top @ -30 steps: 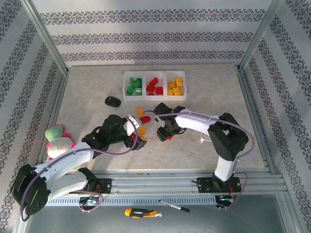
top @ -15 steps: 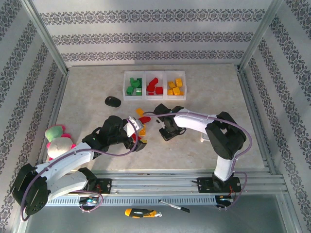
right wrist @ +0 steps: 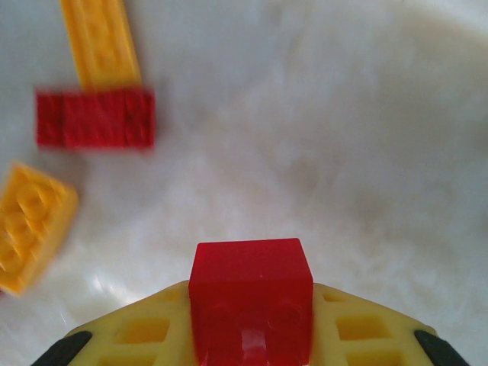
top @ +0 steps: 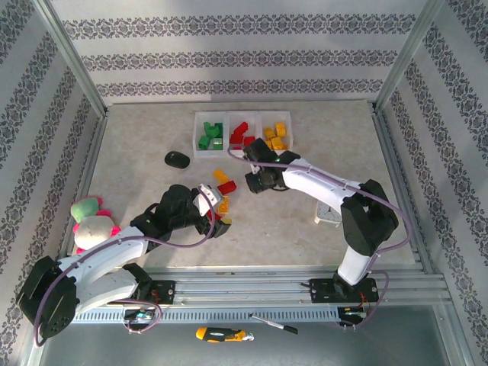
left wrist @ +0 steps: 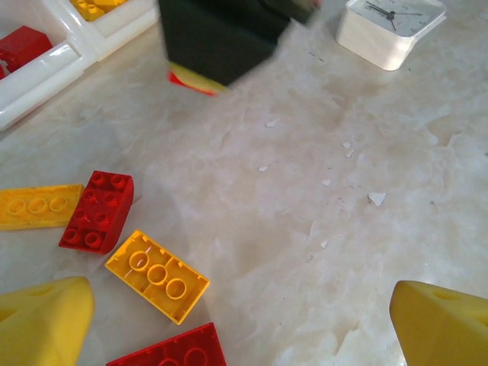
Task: Sort the legos into containers by color
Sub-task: Place the lego in the container.
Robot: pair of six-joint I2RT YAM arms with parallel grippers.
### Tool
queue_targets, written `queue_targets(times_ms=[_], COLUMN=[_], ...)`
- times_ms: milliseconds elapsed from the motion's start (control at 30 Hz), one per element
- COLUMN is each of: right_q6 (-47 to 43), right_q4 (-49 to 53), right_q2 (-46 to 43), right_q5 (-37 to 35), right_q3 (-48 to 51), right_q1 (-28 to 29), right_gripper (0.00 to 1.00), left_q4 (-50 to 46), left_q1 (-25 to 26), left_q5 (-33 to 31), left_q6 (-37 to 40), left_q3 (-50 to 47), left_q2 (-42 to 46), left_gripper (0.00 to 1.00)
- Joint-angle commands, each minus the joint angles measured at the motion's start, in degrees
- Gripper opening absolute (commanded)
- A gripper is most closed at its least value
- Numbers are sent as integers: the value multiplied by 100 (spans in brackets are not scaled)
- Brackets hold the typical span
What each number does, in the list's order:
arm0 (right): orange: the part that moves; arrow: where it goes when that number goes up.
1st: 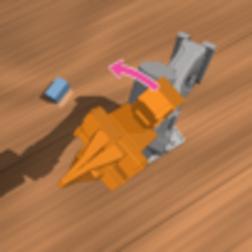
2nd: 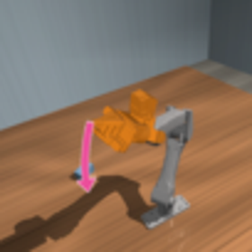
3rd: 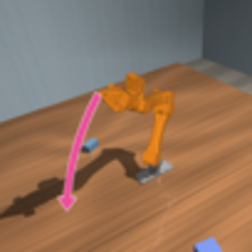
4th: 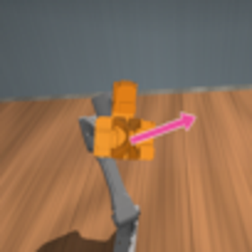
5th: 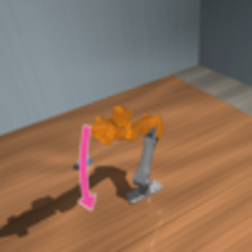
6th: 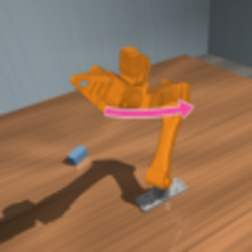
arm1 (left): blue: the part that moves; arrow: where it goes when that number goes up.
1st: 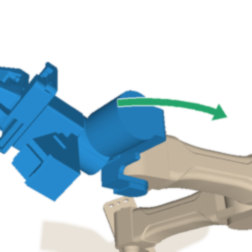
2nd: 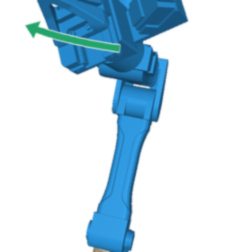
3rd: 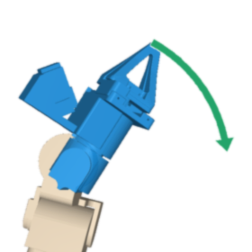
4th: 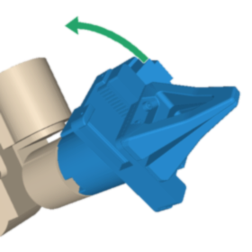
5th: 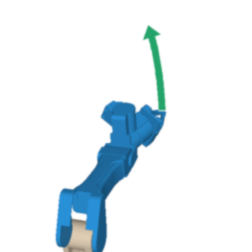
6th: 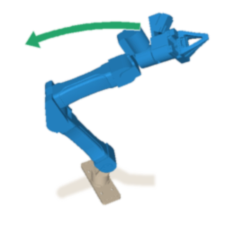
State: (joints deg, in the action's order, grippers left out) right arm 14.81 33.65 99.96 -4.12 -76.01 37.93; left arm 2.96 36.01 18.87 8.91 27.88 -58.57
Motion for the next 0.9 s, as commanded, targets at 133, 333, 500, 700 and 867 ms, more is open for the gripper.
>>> queue_targets(times_ms=[133,333,500,700,867], right_q6=[6,-226,-460,-582,-639], right_q4=[-845,-983,-952,-681,-401], right_q2=[1060,2182,2980,3653,3526], right_q5=[-438,-551,-587,-463,-430], right_q3=[-1598,-2944,-3919,-5059,-5524], right_q1=[-384,-615,-732,-805,-754], right_gripper=[25,25,26,42,69], left_q4=[528,660,754,640,35], left_q1=[61,58,55,55,52], left_q5=[-372,-663,-1091,-1842,-3079], left_q6=[-443,-649,-984,-1901,-3071], left_q3=[-178,-227,-218,-2,457], left_q2=[156,145,84,-147,-441], left_gripper=[99,99,99,99,99])
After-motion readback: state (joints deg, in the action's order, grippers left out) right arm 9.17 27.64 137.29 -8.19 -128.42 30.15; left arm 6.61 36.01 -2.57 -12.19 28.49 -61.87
